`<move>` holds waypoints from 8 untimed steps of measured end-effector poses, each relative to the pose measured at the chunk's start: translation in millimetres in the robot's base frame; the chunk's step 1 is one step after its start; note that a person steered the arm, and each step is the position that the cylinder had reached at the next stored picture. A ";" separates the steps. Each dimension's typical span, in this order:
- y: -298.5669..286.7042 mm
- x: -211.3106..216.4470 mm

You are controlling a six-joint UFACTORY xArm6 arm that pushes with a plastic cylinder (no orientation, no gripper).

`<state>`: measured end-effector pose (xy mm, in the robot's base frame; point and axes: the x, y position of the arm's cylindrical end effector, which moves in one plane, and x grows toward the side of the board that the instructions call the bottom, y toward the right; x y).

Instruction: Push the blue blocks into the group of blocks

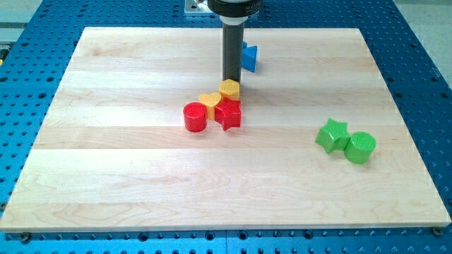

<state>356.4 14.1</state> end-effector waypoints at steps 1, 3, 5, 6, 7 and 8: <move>-0.4 11.4; -7.0 10.0; 46.5 19.9; 27.4 -6.5; -29.6 -14.8; -31.4 -84.6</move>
<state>271.8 -17.3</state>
